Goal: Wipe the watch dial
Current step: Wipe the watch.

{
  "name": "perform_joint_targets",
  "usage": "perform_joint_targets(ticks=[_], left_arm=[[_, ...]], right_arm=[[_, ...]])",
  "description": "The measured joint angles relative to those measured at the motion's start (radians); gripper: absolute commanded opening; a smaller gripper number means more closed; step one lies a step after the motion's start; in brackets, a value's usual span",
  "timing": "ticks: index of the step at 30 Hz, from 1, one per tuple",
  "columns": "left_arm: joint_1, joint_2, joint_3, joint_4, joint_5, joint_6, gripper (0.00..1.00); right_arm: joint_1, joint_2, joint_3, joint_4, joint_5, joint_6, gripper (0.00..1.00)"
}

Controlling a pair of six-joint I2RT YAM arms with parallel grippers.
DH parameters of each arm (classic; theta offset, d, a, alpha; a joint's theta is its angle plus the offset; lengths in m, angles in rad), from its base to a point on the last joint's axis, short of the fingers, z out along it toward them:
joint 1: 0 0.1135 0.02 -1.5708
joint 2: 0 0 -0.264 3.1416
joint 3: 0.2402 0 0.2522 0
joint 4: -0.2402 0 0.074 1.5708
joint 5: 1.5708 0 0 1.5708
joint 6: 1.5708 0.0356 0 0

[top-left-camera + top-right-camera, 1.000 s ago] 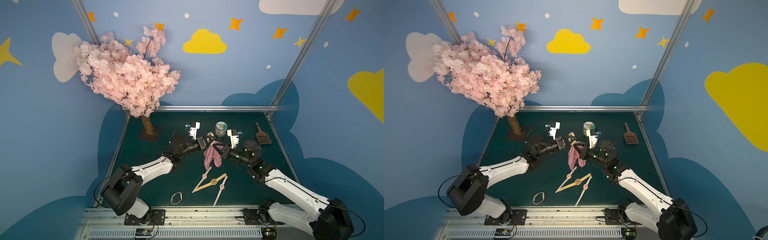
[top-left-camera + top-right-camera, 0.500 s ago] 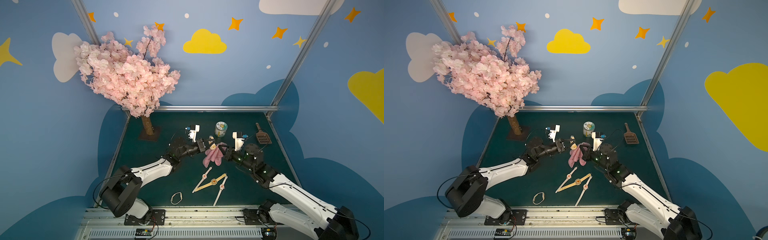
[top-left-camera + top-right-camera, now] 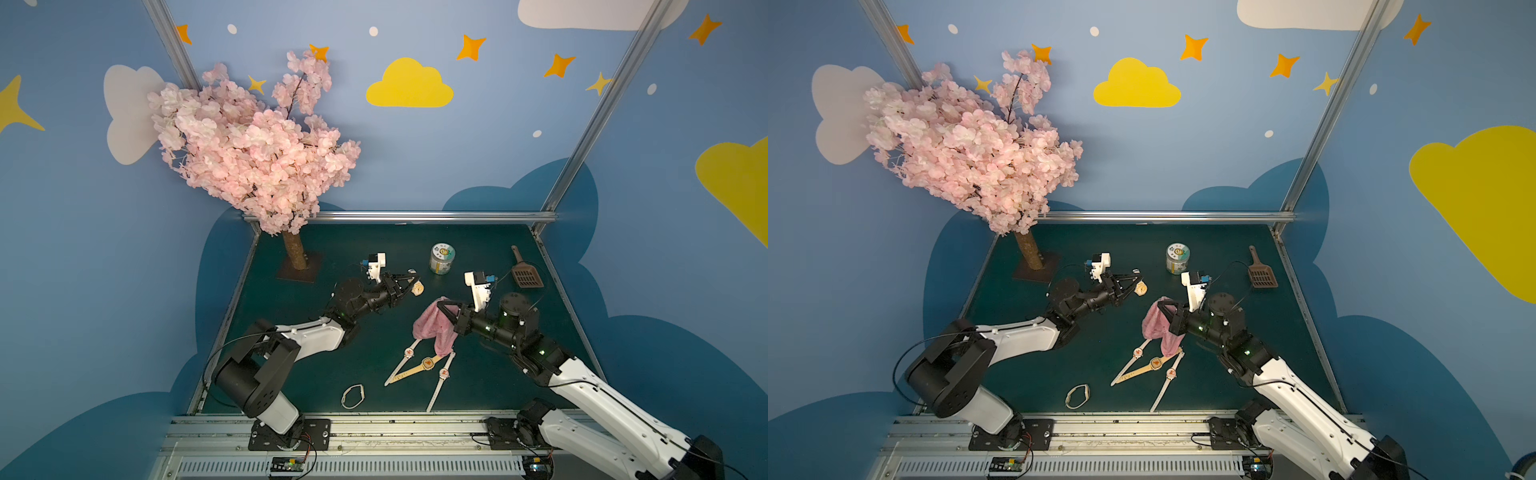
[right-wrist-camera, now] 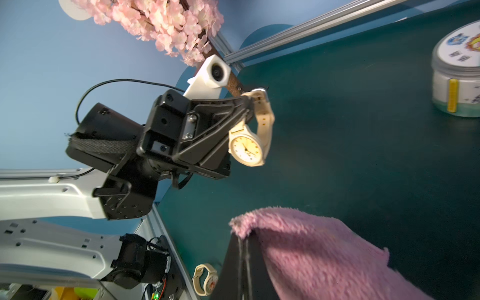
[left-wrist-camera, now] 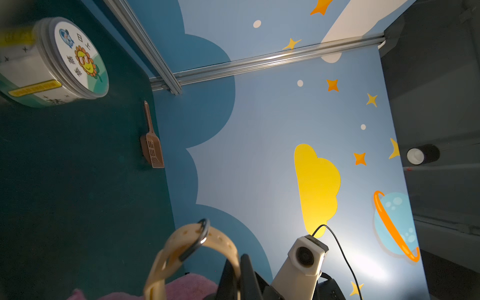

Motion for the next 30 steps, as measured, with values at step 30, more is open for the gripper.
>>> perform_joint_targets(ticks=[30], left_arm=[[-0.05, 0.106, 0.0, 0.208, -0.021, -0.194, 0.03]], right_arm=[[0.04, 0.183, 0.09, 0.067, 0.125, -0.002, 0.0]])
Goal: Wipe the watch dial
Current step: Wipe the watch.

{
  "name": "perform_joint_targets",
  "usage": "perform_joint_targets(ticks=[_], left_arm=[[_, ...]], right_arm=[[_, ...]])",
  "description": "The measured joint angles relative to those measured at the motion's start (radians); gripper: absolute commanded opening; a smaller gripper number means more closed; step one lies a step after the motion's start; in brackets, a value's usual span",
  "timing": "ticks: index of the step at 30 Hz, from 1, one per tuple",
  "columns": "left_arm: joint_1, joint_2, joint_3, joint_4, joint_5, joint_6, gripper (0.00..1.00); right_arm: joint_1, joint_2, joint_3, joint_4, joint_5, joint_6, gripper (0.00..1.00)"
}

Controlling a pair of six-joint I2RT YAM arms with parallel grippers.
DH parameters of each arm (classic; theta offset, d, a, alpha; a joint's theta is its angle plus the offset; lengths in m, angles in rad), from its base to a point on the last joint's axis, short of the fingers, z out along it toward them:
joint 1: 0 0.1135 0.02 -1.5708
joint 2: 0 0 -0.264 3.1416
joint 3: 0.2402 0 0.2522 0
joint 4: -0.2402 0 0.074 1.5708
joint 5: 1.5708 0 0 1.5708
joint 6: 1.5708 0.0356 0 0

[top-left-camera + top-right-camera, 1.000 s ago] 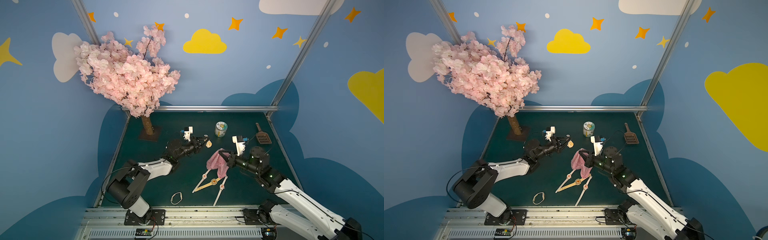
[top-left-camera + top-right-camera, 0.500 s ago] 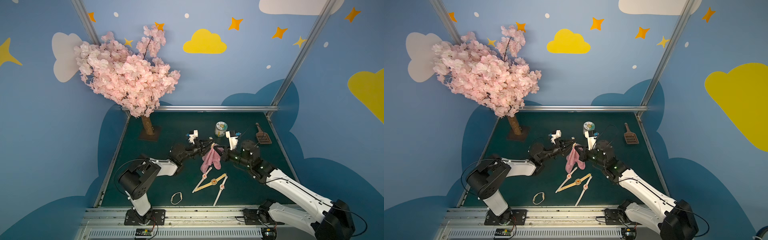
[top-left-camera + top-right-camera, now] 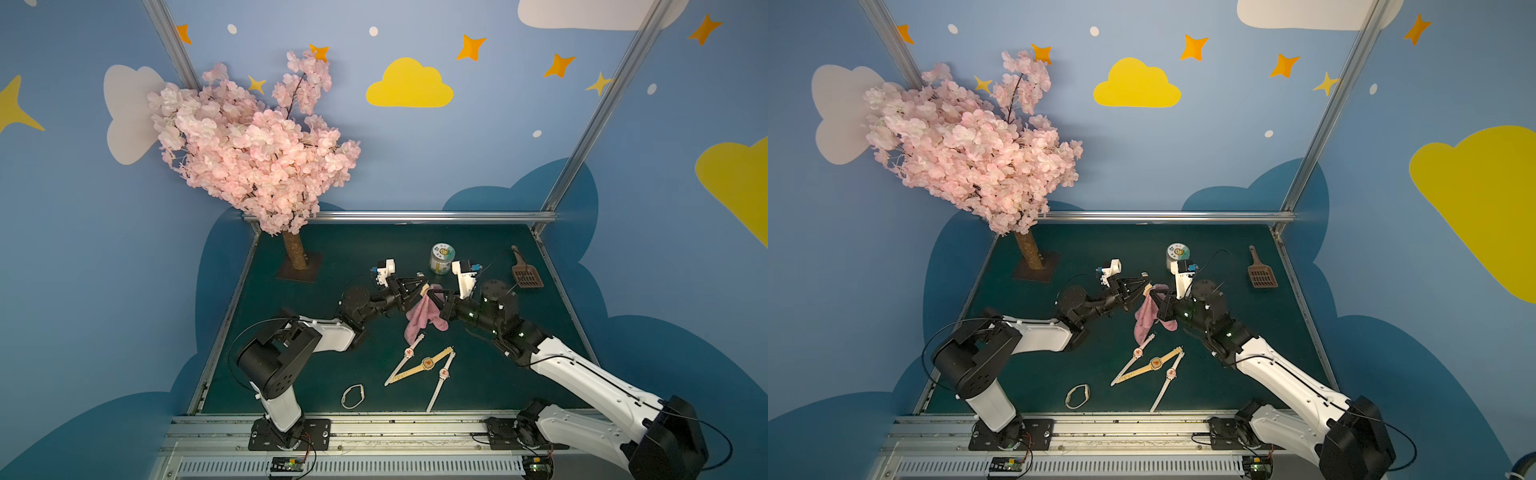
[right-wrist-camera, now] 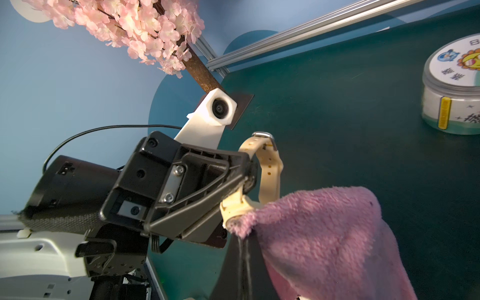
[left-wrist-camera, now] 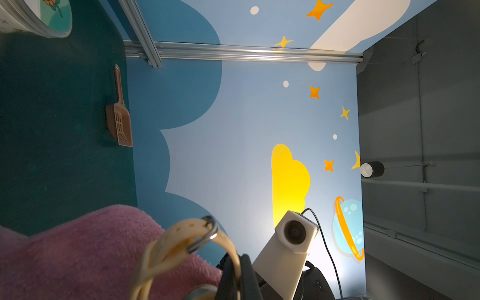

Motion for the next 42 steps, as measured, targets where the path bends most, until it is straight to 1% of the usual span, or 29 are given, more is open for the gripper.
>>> perform_joint_targets(ticks=[4, 10, 13, 19, 22, 25, 30, 33, 36, 42], left_arm=[[0.0, 0.0, 0.0, 0.0, 0.0, -0.01, 0.03], [0.0, 0.0, 0.0, 0.0, 0.001, -0.016, 0.03], [0.0, 0.0, 0.0, 0.003, 0.001, -0.016, 0.03], [0.0, -0.001, 0.0, 0.012, 0.0, -0.016, 0.03], [0.0, -0.001, 0.0, 0.012, 0.0, -0.016, 0.03], [0.003, 0.001, 0.0, 0.009, 0.0, -0.015, 0.03], [0.004, 0.024, 0.011, 0.0, 0.007, -0.015, 0.03], [0.003, 0.032, 0.021, -0.001, 0.008, -0.015, 0.03], [0.004, 0.033, 0.022, 0.0, 0.009, -0.016, 0.03], [0.009, 0.039, 0.022, 0.0, 0.006, -0.016, 0.03]], right_arm=[[0.003, 0.0, 0.0, -0.002, 0.012, 0.0, 0.0], [0.008, -0.013, -0.001, -0.055, 0.119, 0.019, 0.0], [0.008, -0.023, -0.004, -0.047, 0.107, 0.021, 0.0], [0.01, -0.018, -0.008, 0.022, 0.0, 0.011, 0.0], [0.013, -0.008, -0.009, 0.044, -0.023, 0.007, 0.0], [0.019, 0.001, -0.009, 0.041, 0.001, 0.003, 0.0], [0.031, 0.005, -0.009, -0.007, 0.105, 0.008, 0.0], [0.032, 0.005, -0.009, -0.019, 0.134, 0.006, 0.0], [0.032, 0.007, -0.009, -0.019, 0.125, 0.003, 0.0], [0.036, 0.045, -0.011, 0.028, 0.05, -0.007, 0.0]])
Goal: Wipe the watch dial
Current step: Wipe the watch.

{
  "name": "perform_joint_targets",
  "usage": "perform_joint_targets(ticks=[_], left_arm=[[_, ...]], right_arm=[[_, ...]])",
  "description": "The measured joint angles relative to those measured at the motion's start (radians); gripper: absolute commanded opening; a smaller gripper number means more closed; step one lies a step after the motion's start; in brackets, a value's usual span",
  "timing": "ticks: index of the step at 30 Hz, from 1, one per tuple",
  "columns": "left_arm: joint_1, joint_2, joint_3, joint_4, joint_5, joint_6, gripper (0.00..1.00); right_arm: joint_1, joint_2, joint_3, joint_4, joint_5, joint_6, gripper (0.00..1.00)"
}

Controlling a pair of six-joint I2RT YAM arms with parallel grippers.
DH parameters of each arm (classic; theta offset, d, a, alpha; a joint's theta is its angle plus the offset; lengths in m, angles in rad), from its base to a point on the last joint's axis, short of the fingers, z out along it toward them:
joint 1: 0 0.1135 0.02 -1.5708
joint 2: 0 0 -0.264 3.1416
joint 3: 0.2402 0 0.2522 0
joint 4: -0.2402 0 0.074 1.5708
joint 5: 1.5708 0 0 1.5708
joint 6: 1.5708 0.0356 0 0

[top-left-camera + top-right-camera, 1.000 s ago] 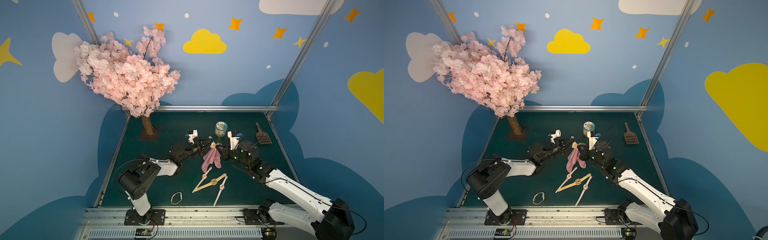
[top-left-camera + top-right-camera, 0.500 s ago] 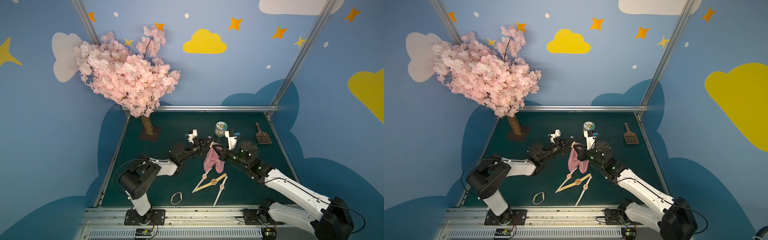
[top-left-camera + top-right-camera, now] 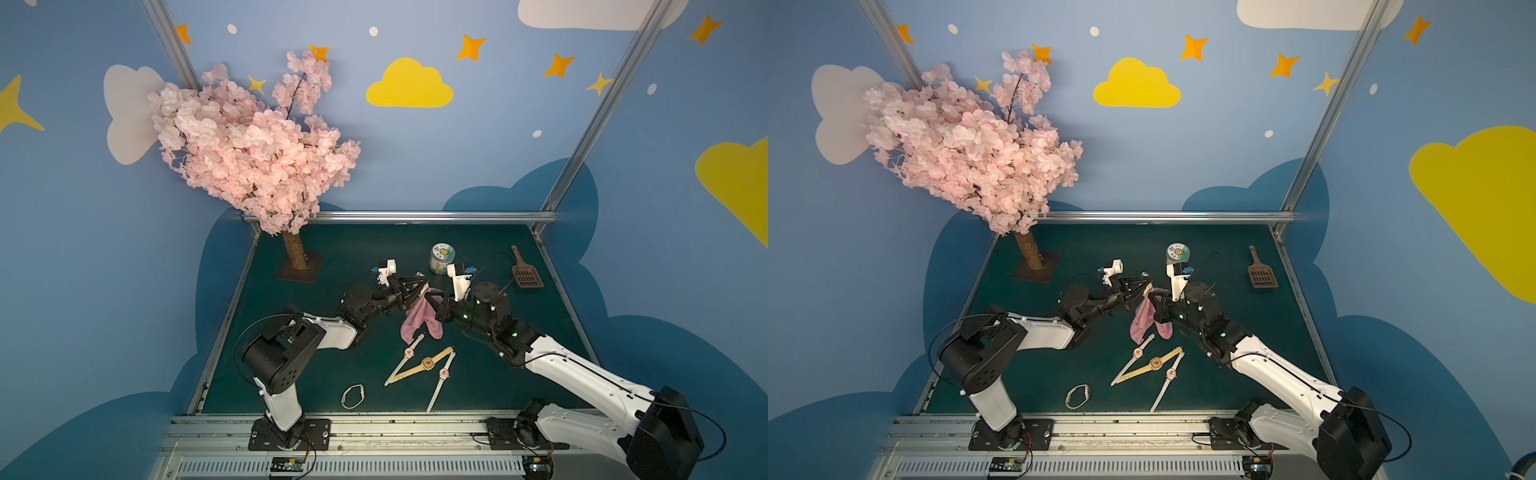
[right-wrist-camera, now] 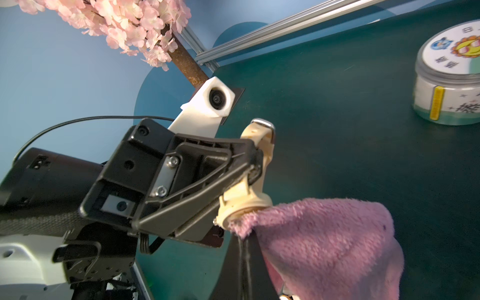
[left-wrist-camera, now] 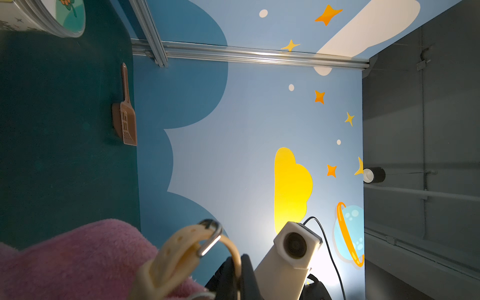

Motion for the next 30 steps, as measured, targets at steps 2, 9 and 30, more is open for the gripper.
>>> perform_joint_targets(ticks=[2, 9, 30], left_arm=[[0.002, 0.0, 0.0, 0.001, -0.001, 0.0, 0.03], [-0.003, 0.0, 0.0, 0.001, 0.012, 0.0, 0.03], [-0.005, 0.006, 0.0, 0.003, 0.021, -0.003, 0.03]], right_arm=[[0.003, 0.004, -0.001, 0.006, 0.001, 0.001, 0.0], [0.012, -0.029, -0.003, -0.079, 0.142, 0.023, 0.0], [0.028, -0.021, 0.005, -0.082, 0.167, 0.028, 0.0]])
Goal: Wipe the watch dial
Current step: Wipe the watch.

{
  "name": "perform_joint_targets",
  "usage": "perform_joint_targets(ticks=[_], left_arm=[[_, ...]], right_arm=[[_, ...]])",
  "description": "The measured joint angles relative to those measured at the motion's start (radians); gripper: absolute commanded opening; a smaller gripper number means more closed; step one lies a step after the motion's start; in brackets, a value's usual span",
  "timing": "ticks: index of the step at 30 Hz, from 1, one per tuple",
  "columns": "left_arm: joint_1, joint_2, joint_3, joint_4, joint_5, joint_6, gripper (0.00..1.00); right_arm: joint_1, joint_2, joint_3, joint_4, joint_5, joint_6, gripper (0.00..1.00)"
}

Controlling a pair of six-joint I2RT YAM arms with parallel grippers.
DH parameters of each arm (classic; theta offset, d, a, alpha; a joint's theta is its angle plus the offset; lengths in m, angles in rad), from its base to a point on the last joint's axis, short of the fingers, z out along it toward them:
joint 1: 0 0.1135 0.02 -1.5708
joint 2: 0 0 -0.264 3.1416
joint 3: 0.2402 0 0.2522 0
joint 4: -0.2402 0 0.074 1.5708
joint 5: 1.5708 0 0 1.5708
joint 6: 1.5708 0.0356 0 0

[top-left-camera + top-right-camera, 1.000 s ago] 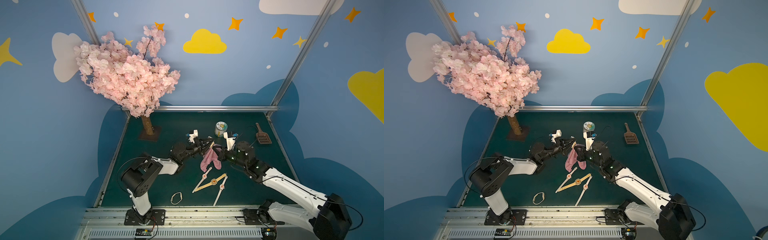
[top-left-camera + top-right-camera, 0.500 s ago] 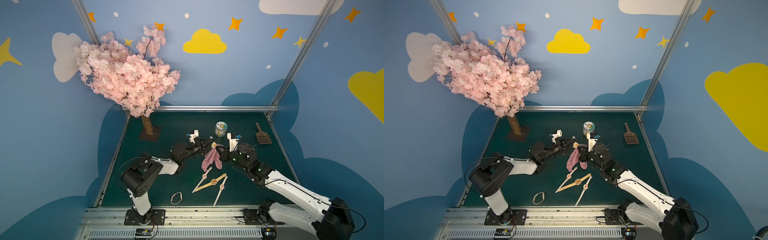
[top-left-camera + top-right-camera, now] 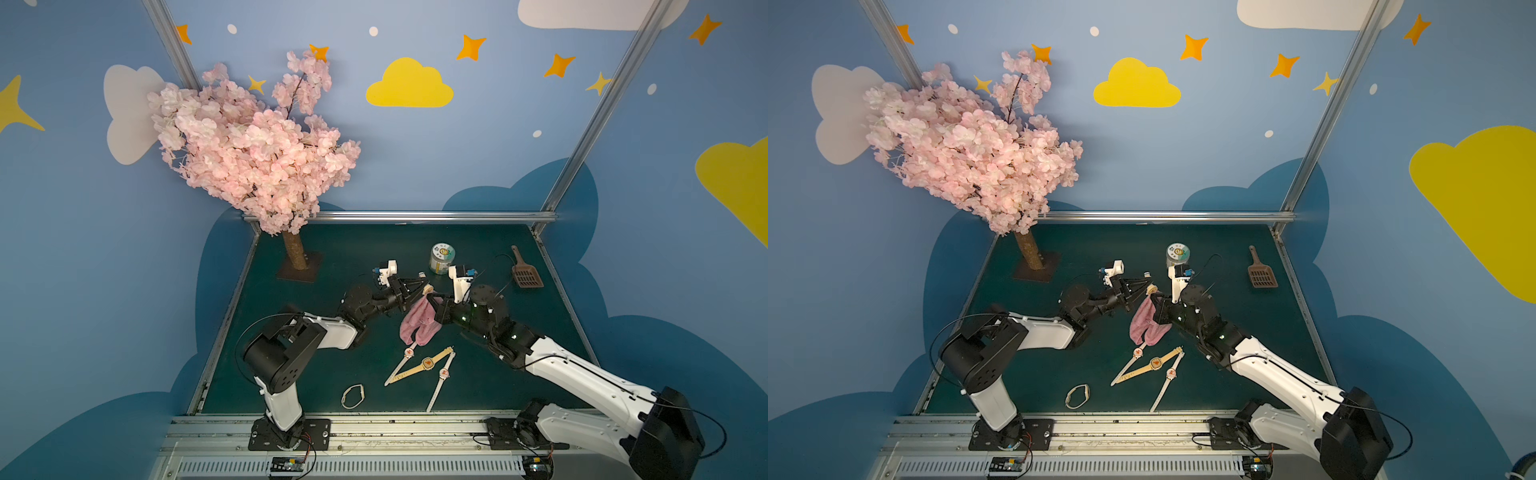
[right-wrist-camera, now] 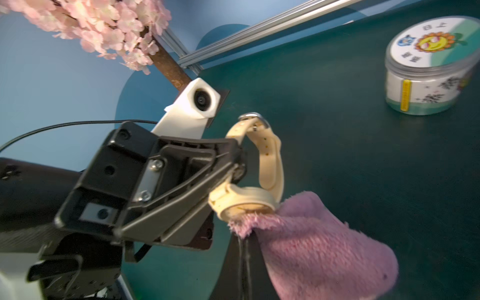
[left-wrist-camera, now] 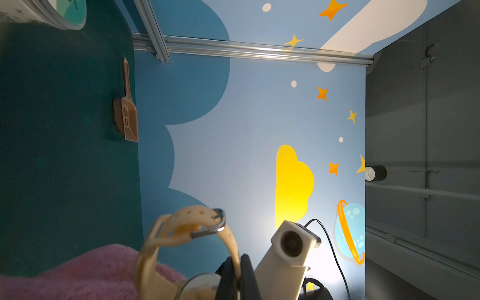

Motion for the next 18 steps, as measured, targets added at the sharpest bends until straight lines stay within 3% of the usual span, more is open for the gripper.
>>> perform_joint_targets(ticks=[8, 14, 18], left_arm=[[-0.001, 0.0, 0.0, 0.008, -0.001, 0.0, 0.03], [-0.005, 0.0, 0.0, 0.008, 0.004, 0.0, 0.03], [-0.009, 0.0, 0.0, 0.01, 0.009, 0.0, 0.03]], right_arm=[[-0.003, -0.003, -0.034, 0.075, -0.075, -0.025, 0.0], [-0.003, -0.031, -0.034, 0.034, 0.017, -0.026, 0.0], [-0.015, -0.066, -0.054, 0.08, -0.014, -0.032, 0.0]])
